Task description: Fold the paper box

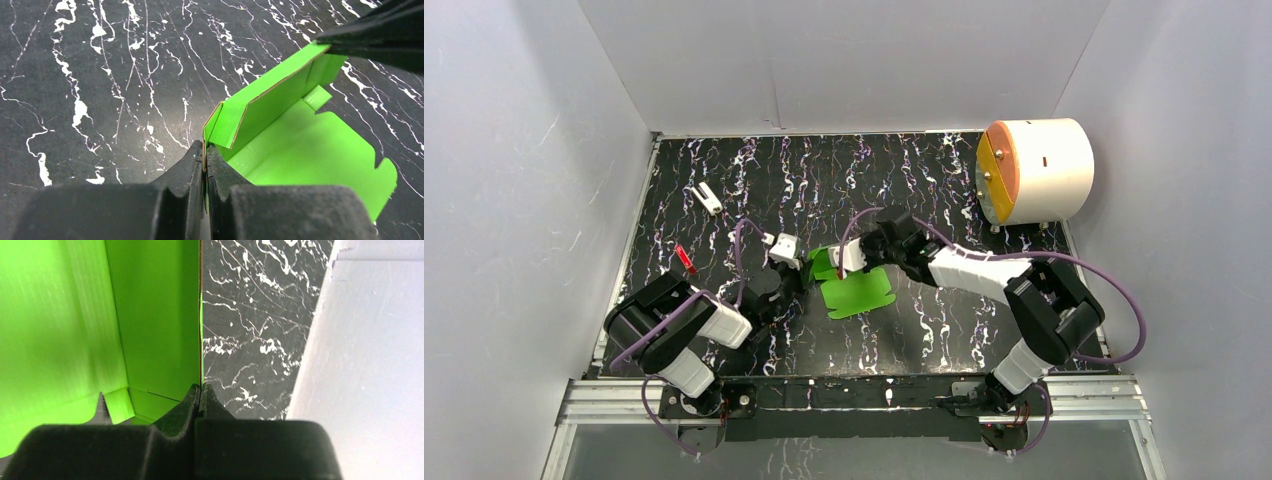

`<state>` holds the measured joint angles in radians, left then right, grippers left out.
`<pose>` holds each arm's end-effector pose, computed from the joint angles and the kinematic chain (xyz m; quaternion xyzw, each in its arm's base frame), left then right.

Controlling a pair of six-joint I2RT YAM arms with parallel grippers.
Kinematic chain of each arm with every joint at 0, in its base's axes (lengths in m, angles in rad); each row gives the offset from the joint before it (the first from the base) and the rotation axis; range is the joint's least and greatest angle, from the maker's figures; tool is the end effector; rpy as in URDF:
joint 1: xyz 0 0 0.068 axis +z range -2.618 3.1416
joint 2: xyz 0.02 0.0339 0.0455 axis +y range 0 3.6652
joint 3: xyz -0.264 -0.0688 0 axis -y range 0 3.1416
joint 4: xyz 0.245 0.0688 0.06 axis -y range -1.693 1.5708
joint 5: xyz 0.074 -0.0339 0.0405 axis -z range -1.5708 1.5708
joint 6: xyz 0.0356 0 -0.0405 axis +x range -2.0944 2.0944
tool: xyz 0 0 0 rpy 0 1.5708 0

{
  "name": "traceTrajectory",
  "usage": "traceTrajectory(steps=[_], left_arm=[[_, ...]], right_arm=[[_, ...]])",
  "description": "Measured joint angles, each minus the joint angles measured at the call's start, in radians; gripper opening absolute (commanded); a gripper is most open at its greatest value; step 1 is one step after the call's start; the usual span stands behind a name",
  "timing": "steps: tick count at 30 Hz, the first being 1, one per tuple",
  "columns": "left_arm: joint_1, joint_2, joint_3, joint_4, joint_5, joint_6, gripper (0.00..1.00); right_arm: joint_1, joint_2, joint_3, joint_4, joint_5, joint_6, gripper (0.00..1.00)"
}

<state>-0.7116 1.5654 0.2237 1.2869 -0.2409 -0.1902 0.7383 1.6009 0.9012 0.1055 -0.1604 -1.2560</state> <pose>0.1881 -0.1510 0.1466 0.1060 0.7179 -0.2189 0.6523 0.2509 0.2360 0.2044 -0.7598 0.4462 -0.0513 0.4701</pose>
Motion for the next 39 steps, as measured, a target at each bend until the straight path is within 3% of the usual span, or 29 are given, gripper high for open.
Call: traceTrajectory(steps=[10, 24, 39], left_arm=[[0.002, 0.015, 0.069, -0.076, -0.019, -0.012, 0.0], [0.005, 0.007, 0.131, -0.18, 0.004, -0.1, 0.07], [0.0, -0.007, 0.143, -0.224, 0.02, -0.174, 0.15]], right_arm=[[0.1, -0.031, -0.179, 0.287, 0.272, 0.022, 0.0], [0.182, 0.034, -0.241, 0.535, 0.495, 0.042, 0.0], [0.227, 0.142, -0.392, 0.942, 0.57, -0.098, 0.0]])
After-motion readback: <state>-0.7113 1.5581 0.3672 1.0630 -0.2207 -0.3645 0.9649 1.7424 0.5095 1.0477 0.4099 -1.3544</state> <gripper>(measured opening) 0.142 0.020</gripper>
